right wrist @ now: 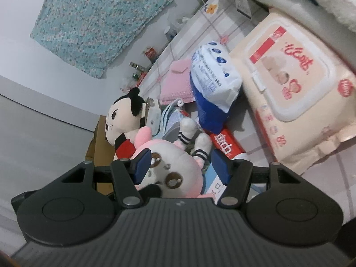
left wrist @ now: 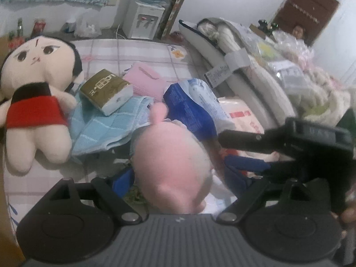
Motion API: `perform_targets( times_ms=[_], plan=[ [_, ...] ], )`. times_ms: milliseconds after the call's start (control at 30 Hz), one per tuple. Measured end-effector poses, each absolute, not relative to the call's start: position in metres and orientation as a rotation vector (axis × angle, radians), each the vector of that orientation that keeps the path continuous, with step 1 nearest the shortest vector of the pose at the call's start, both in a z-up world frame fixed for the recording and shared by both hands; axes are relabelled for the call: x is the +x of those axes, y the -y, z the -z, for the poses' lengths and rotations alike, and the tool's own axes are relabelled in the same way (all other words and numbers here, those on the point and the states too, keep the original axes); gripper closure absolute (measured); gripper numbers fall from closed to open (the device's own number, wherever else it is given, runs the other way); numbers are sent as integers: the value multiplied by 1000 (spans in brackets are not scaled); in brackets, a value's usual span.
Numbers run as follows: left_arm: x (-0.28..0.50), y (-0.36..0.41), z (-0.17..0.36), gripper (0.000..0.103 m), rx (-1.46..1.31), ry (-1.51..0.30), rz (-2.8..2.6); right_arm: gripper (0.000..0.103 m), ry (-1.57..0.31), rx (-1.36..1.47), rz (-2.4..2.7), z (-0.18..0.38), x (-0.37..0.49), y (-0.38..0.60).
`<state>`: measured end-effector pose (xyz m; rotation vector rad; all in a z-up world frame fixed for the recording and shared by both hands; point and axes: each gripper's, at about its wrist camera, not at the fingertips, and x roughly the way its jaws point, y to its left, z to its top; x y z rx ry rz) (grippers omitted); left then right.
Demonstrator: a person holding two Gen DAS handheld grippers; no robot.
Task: Organize soft objects
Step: 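Lift the pink plush off the mat with the left tool, then grasp the green floral scrunchie with the right tool while the left tool holds the plush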
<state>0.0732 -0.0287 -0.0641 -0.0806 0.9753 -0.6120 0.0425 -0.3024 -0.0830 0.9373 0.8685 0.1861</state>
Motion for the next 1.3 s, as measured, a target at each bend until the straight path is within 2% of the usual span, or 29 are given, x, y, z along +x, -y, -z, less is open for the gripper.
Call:
perform_targets(
  times_ms=[100, 233, 633, 800, 1000, 1033, 1067, 1100, 1133, 1200, 1300],
  plan=[
    [70, 36, 65, 28, -12, -936, 597, 42, -869, 936, -187, 83, 47, 301],
    [66, 30, 56, 31, -30, -895, 599, 42, -851, 923, -173, 79, 46, 304],
    [73, -5, -6, 32, -69, -772, 506, 40, -875, 738, -214, 76, 53, 287],
    [76, -10, -11, 32, -78, -780, 475, 27, -906, 522, -277, 69, 70, 249],
    [75, -24, -18, 32, -84, -779, 442, 26, -958, 223, -290, 80, 95, 206],
    [75, -27, -20, 32, -87, -777, 435, 27, -977, 177, -283, 83, 99, 199],
    [74, -29, -21, 32, -91, -776, 431, 36, -992, 138, -277, 86, 101, 194],
    [73, -33, -23, 32, -96, -773, 426, 51, -1006, 101, -275, 90, 103, 189],
    [72, -37, -25, 32, -100, -770, 421, 57, -1017, 71, -268, 94, 105, 184],
    [69, -45, -31, 32, -110, -761, 411, 79, -1040, 49, -267, 99, 107, 180],
    [62, -57, -39, 32, -119, -740, 393, 86, -1043, 37, -249, 97, 108, 177]
  ],
)
